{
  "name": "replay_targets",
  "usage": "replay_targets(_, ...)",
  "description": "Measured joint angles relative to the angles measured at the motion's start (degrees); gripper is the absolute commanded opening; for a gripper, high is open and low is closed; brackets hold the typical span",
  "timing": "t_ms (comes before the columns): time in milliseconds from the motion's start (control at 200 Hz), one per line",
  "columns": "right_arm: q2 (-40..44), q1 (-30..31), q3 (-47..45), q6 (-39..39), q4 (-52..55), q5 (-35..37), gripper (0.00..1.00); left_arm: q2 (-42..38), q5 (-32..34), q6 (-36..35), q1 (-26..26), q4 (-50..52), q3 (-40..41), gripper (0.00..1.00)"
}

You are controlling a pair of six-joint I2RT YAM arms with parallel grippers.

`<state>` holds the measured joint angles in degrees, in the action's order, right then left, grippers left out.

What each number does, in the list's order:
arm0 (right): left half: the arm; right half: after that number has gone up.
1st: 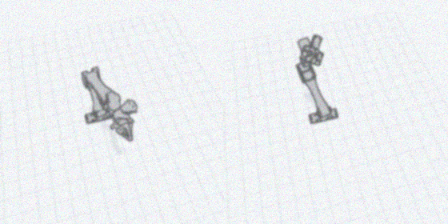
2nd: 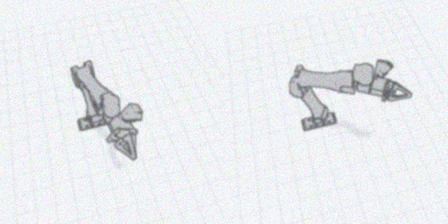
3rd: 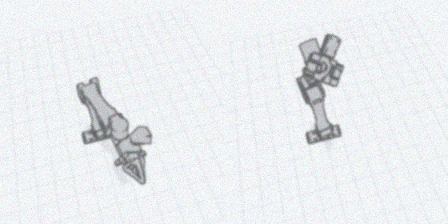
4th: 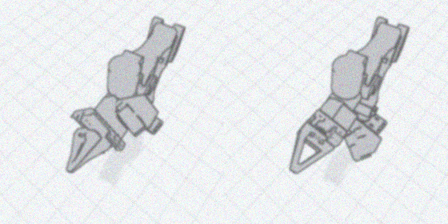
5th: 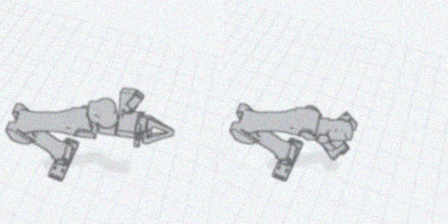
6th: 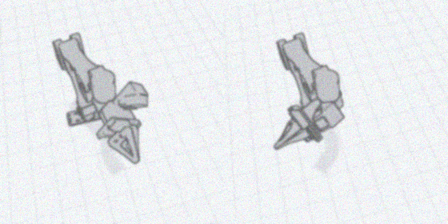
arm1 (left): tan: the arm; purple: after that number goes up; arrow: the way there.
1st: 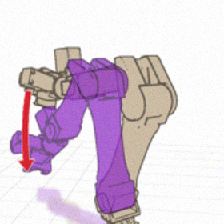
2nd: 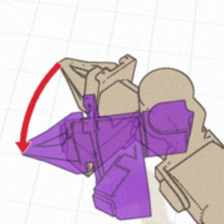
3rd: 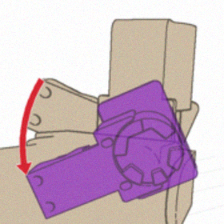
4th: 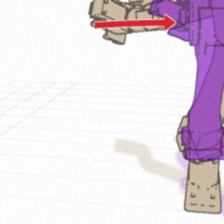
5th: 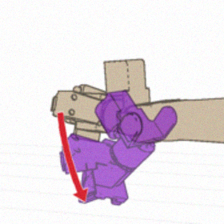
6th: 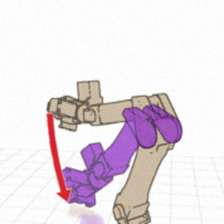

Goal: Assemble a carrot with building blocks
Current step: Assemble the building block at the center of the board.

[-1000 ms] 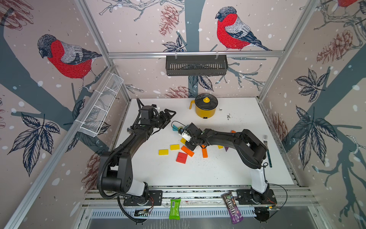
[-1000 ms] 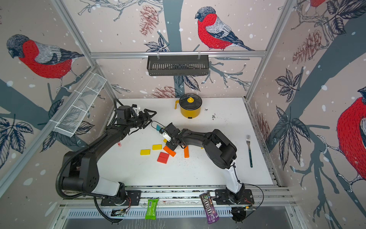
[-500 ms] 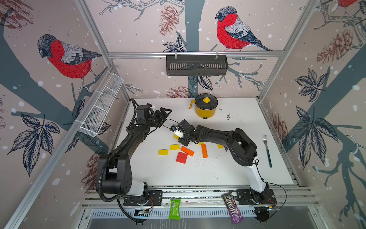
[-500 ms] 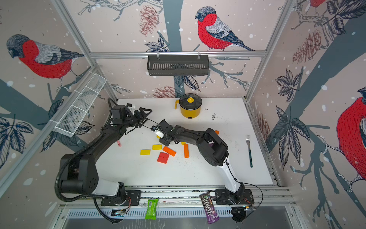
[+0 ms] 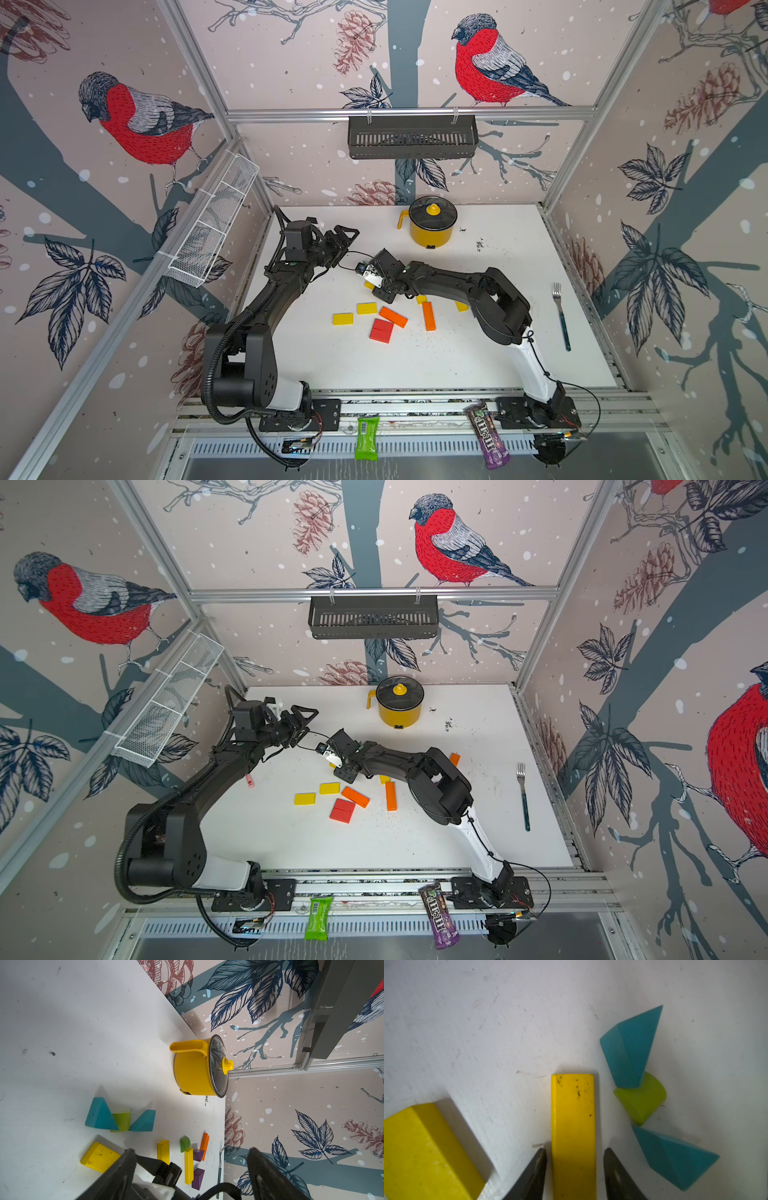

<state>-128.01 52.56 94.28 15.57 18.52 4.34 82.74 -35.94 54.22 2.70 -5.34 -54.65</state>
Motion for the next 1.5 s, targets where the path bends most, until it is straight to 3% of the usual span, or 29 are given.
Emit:
replay_targets(85, 1.0, 0.6, -1.2, -0.4, -0.2, 0.9, 0.61, 0.0, 0.0, 0.1, 0.0, -0.1, 0.2, 0.85)
replay_targets(360, 4.8, 3.1, -4.9, -5.6, -1.4, 6.6, 0.58, -0.2, 0.0, 0.5, 0.0, -0.2, 0.3, 0.85)
replay_targets(525, 6.8, 3.1, -6.4, -12.9, -2.8, 10.9, 0.68, -0.5, 0.0, 0.4, 0.0, -0.2, 0.3, 0.85)
replay_targets(710, 7.2, 3.1, -8.7, -18.7, -3.5, 10.9, 0.81, -0.5, 0.2, 0.4, 0.0, -0.1, 0.3, 0.85)
replay_targets(876, 6.4, 1.9, -8.8, -21.6, -3.3, 10.4, 0.83, -0.1, 0.1, 0.4, -0.1, 0.0, 0.3, 0.85)
replay_targets(1296, 1.6, -0.6, -2.7, -23.3, -2.0, 11.3, 0.85, -0.1, 0.0, 0.5, -0.1, 0.0, 0.3, 0.85)
replay_targets(1501, 0.8, -0.5, -1.5, -23.6, -1.0, 11.2, 0.92, -0.1, 0.0, 0.8, -0.1, 0.0, 0.3, 0.85)
